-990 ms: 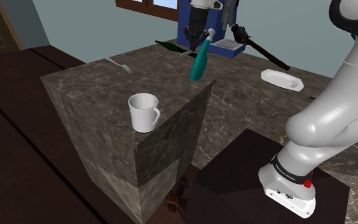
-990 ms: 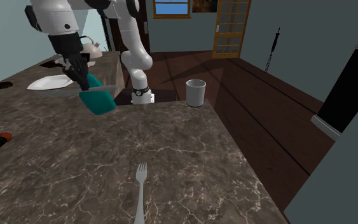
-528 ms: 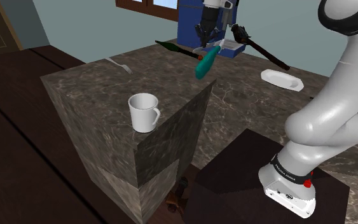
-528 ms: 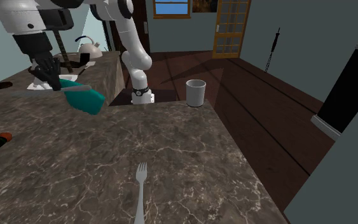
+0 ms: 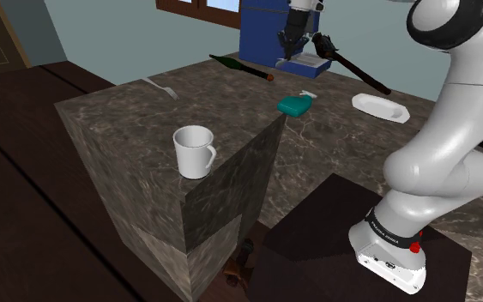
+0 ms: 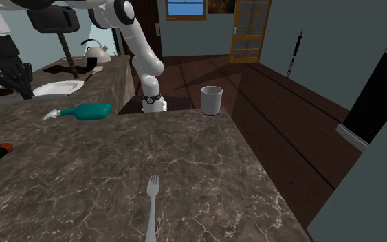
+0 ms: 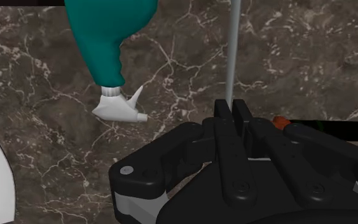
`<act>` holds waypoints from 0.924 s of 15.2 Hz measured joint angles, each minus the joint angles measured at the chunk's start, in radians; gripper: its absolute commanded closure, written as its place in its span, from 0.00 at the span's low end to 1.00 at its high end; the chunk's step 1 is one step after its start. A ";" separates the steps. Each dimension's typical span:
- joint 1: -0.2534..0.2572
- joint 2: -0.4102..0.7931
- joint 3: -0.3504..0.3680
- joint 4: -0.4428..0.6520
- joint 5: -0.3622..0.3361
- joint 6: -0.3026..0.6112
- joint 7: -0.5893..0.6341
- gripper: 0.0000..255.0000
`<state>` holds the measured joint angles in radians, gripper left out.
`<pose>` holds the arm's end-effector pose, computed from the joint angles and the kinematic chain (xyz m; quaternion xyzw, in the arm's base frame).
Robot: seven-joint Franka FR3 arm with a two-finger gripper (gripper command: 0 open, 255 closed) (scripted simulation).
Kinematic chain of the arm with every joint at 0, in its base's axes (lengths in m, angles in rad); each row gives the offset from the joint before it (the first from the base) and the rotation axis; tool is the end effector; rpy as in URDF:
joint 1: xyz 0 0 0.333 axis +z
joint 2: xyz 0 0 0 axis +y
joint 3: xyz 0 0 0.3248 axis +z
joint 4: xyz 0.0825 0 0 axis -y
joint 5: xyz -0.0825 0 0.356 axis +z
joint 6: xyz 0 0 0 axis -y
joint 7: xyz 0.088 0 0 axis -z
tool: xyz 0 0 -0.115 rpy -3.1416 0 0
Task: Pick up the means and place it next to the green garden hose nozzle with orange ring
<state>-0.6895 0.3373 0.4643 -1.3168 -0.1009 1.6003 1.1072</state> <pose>0.5910 -0.1969 0.5624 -0.7805 0.6246 0.0191 0.0176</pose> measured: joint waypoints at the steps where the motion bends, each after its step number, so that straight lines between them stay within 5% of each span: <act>1: 0.000 0.029 -0.006 0.042 -0.011 -0.015 -0.011 1.00; 4: -0.004 0.129 -0.029 0.198 -0.043 -0.076 -0.060 1.00; 14: -0.037 0.120 -0.036 0.059 -0.038 0.052 -0.079 1.00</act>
<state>-0.7262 0.4578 0.4286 -1.2576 -0.1394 1.6522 1.0280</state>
